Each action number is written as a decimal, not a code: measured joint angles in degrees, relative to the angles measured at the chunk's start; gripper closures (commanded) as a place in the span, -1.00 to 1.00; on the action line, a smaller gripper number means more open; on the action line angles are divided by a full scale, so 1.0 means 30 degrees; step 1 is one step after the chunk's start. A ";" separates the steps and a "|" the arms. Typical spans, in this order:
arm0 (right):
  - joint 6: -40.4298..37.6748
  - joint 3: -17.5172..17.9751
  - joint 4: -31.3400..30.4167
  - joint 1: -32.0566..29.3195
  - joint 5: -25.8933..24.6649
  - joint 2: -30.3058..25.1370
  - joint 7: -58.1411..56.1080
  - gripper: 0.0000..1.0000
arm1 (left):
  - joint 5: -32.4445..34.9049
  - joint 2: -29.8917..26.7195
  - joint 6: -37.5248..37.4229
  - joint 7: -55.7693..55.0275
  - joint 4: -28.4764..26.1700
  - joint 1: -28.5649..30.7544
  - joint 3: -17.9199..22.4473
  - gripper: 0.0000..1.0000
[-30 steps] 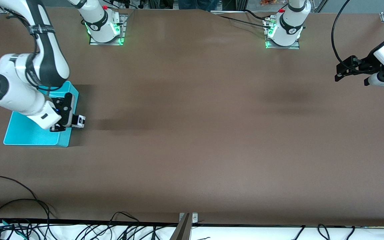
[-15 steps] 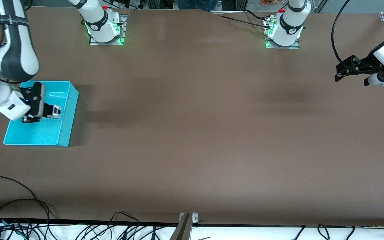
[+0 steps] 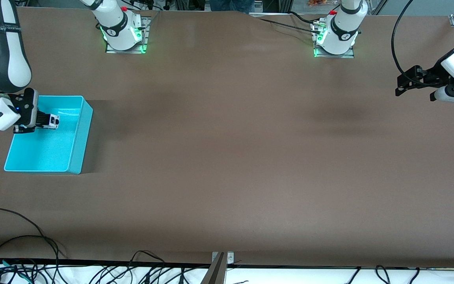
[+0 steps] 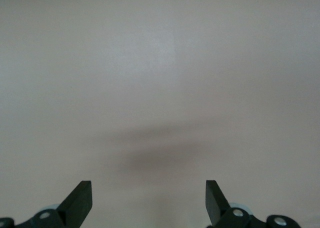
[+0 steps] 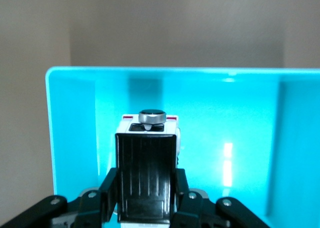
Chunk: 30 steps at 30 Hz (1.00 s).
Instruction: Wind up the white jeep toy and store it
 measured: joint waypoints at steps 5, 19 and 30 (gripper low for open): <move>0.1400 -0.0275 -0.1402 0.0000 0.0231 -0.0038 -0.0299 0.57 | 0.0000 0.0000 -0.0013 0.0000 0.0000 0.0000 0.0000 -1.00; 0.4213 -0.0639 -0.3544 -0.0338 0.1238 0.0089 -0.1932 0.55 | 0.0000 0.0000 -0.0030 0.0000 0.0000 -0.0003 -0.0007 -1.00; 0.4940 -0.0653 -0.3674 -0.0790 0.3841 0.1479 -0.4187 0.51 | 0.0000 0.0000 -0.0031 0.0000 0.0009 -0.0003 -0.0007 -1.00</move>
